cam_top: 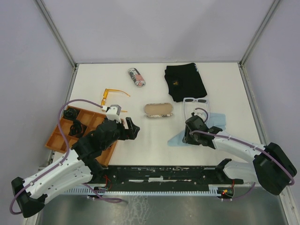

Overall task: Organize the sunglasses
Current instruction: Adjust the glasses cleaning cloth at the center of the board.

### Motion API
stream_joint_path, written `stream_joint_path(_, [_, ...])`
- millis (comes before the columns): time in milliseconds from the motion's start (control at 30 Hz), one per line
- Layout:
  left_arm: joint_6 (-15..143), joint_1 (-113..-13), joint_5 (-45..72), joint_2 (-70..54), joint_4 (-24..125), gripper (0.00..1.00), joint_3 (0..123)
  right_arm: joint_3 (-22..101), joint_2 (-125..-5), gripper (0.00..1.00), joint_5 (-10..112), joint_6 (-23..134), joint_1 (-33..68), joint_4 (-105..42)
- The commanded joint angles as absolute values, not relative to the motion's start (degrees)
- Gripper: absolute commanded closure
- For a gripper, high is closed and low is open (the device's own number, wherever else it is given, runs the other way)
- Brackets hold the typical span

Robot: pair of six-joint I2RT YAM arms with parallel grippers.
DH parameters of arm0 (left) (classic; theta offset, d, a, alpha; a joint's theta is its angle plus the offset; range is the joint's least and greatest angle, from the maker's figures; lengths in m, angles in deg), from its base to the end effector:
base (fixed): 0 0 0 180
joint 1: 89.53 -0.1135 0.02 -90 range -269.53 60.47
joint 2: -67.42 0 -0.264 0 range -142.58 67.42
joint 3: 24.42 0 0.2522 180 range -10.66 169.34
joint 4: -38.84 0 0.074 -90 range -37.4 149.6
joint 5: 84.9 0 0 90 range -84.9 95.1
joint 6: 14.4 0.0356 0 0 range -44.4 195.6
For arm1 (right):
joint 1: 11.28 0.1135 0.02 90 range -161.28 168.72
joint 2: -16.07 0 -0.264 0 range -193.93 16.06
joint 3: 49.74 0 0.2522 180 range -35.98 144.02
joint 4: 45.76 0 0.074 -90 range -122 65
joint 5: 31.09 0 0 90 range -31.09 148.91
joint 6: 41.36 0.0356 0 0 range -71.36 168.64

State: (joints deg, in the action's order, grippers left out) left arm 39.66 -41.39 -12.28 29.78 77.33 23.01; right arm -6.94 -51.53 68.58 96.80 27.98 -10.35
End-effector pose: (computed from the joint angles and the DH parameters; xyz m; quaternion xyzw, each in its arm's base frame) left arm 0.1108 -0.1077 0.2658 0.0138 0.8538 -0.2409 0.4613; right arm 0.1606 0.1235 0.1571 0.0963 0.9584 0.1181 0.2414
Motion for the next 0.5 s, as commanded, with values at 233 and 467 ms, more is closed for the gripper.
stream_joint_path(233, [38.9, -41.3, -11.4, 30.5, 74.9, 0.07, 23.0, -8.0, -51.8, 0.6, 67.0, 97.1, 26.3, -14.4])
stream_joint_path(467, [38.9, -41.3, -11.3, 30.5, 74.9, 0.07, 22.9, -8.1, -51.3, 0.7, 66.1, 97.1, 26.3, -15.0])
